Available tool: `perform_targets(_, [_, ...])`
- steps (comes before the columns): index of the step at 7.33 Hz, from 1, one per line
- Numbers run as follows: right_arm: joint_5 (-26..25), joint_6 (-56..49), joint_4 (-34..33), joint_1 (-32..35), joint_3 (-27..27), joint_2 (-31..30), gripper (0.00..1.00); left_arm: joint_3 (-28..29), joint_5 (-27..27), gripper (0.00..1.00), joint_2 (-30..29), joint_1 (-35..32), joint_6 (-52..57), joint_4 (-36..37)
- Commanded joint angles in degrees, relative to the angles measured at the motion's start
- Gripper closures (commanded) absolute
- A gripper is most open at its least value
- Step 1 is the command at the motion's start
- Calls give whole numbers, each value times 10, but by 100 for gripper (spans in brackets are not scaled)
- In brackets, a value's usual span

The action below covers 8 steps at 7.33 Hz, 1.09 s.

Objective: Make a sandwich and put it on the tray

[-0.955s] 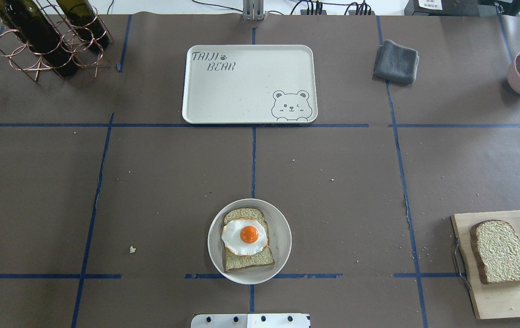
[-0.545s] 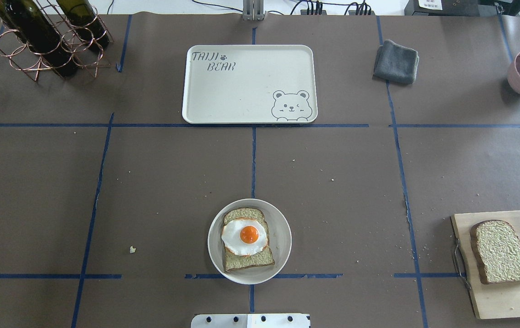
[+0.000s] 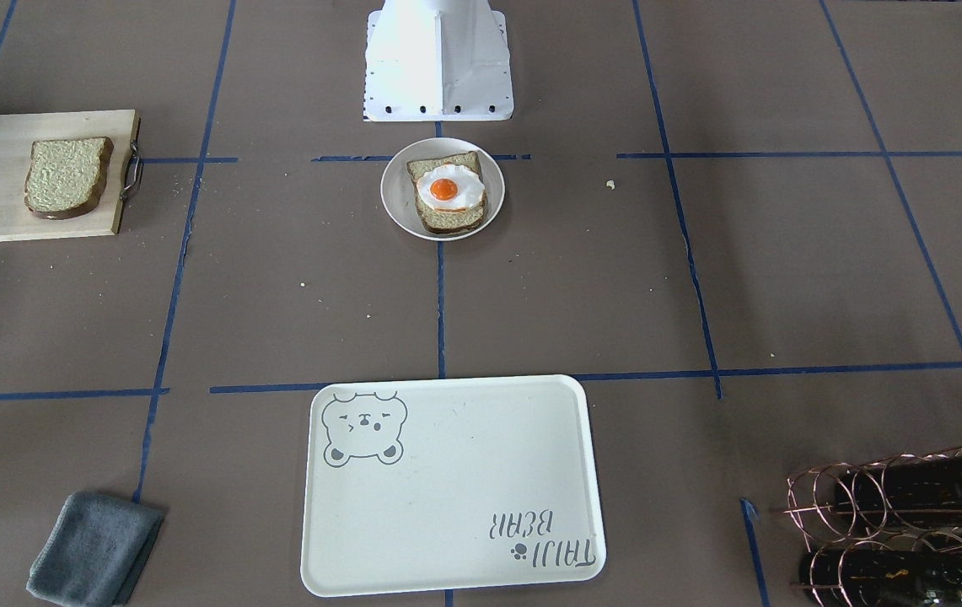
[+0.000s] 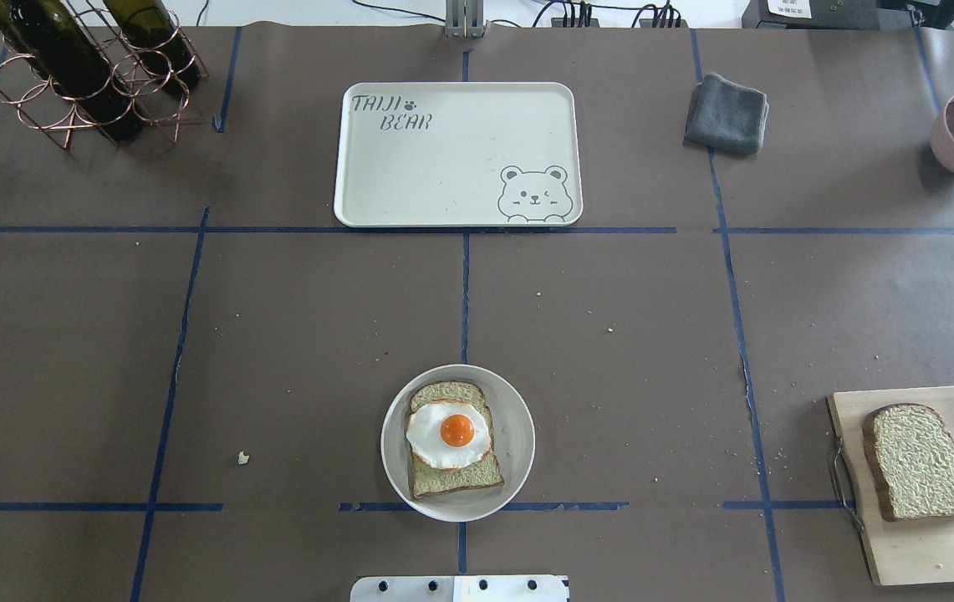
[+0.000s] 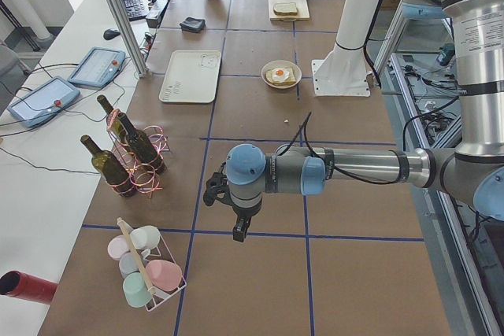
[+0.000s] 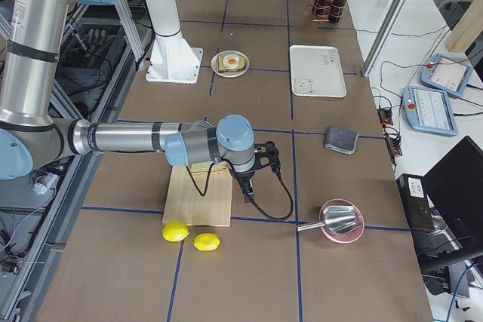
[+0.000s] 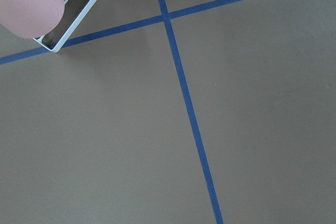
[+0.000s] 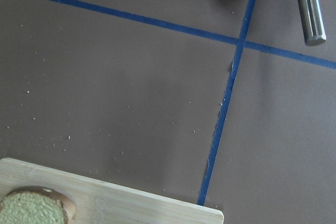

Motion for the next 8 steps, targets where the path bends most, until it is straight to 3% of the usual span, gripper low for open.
perform_targets(1, [13,113,143,-62,-4,-41,0,-3,-1,0,1,0,0,0])
perform_targets(3, [-8,316,271,-161,-8,-68,0,-5,-1,0,1,0,0,0])
perform_targets(5, [-80,475,439,-261,-49,-79,0,-4,-1,0,0,0,0,0])
perform_targets(6, [-123,534,506,-307,-74,-79,9,-4,-1,0,0,0,0,0])
perform_targets(7, [-153,579,533,-346,-76,-81,16,-4,-1,0,0,0,0,0])
perform_targets(8, [-175,585,536,-375,-80,-82,17,-4,-1,0,0,0,0,0])
